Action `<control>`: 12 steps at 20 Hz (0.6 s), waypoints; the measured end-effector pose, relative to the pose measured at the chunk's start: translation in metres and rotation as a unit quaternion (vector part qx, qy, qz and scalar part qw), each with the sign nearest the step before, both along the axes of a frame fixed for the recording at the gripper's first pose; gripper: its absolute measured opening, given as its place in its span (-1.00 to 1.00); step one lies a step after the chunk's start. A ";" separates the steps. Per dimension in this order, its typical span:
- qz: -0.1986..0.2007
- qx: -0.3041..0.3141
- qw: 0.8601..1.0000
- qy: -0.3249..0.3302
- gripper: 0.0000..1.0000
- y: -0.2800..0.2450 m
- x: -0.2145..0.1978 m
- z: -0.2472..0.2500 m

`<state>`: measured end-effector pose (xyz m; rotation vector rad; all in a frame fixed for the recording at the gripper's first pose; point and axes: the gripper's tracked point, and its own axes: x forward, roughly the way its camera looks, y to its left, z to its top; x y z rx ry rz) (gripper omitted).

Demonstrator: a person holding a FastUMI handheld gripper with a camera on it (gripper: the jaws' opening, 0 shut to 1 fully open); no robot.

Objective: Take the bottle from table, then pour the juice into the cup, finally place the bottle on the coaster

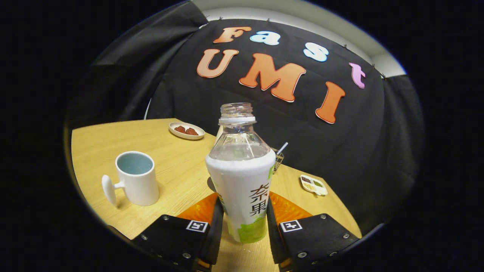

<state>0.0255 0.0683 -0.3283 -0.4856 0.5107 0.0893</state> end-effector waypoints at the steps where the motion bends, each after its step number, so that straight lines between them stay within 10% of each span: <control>1: 0.007 -0.026 1.000 -0.003 0.09 -0.001 0.001 0.000; 12: 0.077 -0.221 0.971 -0.043 0.09 0.018 0.015 0.000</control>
